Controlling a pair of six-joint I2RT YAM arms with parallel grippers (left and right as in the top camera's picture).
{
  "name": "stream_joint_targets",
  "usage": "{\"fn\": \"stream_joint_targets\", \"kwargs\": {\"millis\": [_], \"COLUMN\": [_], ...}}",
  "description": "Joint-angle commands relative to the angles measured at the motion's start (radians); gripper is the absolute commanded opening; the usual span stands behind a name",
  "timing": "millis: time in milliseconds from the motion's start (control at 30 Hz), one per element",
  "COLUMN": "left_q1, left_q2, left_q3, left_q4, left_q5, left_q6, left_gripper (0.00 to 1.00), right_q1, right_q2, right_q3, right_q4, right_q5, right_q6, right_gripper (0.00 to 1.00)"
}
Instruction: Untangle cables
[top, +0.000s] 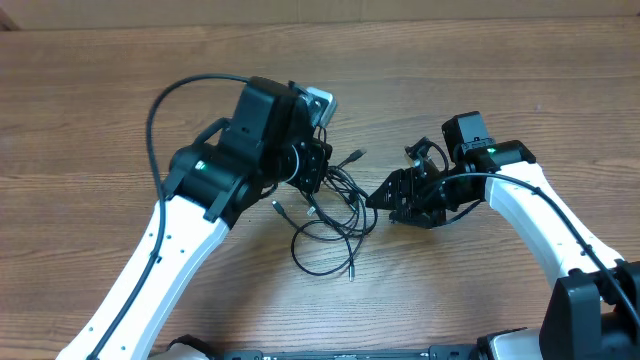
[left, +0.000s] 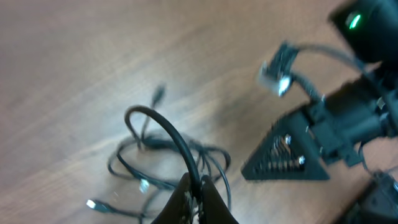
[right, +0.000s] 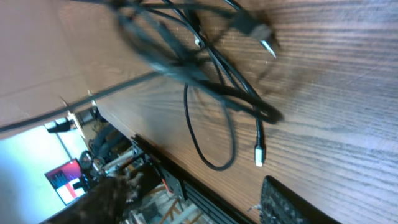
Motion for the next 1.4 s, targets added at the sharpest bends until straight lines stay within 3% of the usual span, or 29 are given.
{"fn": "stream_joint_targets", "kwargs": {"millis": [0, 167, 267, 433, 567, 600, 700, 867, 1067, 1133, 1233, 1267, 1367], "left_q1": [0.0, 0.0, 0.0, 0.0, -0.008, -0.021, -0.053, -0.101, -0.108, -0.108, -0.108, -0.108, -0.107], "left_q2": [-0.02, -0.019, -0.019, -0.019, -0.019, -0.019, -0.019, -0.019, -0.019, -0.019, -0.019, -0.019, -0.019], "left_q3": [0.006, -0.006, -0.041, -0.127, -0.164, -0.182, -0.213, -0.22, -0.22, -0.22, -0.22, -0.22, -0.22], "left_q4": [0.016, -0.003, -0.019, -0.012, -0.034, -0.033, -0.027, -0.005, -0.004, -0.003, -0.003, -0.003, -0.001], "left_q5": [-0.086, -0.079, -0.04, 0.285, 0.481, 0.53, 0.574, 0.576, 0.581, 0.58, 0.574, 0.567, 0.517], "left_q6": [0.025, 0.093, 0.095, 0.219, 0.378, 0.463, 0.575, 0.595, 0.594, 0.594, 0.594, 0.594, 0.593], "left_gripper": [0.04, 0.04, 0.04, 0.04, 0.04, 0.04, 0.04, 0.04, 0.04, 0.04, 0.04, 0.04, 0.04], "right_q1": [0.018, 0.019, 0.019, 0.042, 0.04, 0.034, 0.033, 0.074, 0.127, 0.129, 0.129, 0.129, 0.129], "right_q2": [-0.02, -0.02, -0.02, -0.02, -0.02, -0.02, -0.02, -0.02, -0.019, -0.019, -0.019, -0.019, -0.019], "right_q3": [0.018, 0.018, 0.018, 0.018, 0.018, 0.018, 0.018, 0.018, 0.018, 0.018, 0.018, 0.018, 0.018], "right_q4": [0.019, 0.194, 0.296, 0.325, 0.338, 0.357, 0.399, 0.403, 0.407, 0.406, 0.412, 0.421, 0.448], "right_q5": [0.01, 0.01, 0.01, 0.074, 0.002, -0.06, -0.15, -0.103, 0.056, 0.06, 0.059, 0.058, 0.047], "right_q6": [0.178, 0.228, 0.23, 0.352, 0.384, 0.384, 0.385, 0.51, 0.62, 0.62, 0.62, 0.62, 0.612], "right_gripper": [0.62, 0.58, 0.49, 0.48, 0.55, 0.56, 0.57, 0.69, 0.69, 0.57, 0.13, 0.04, 0.04]}}
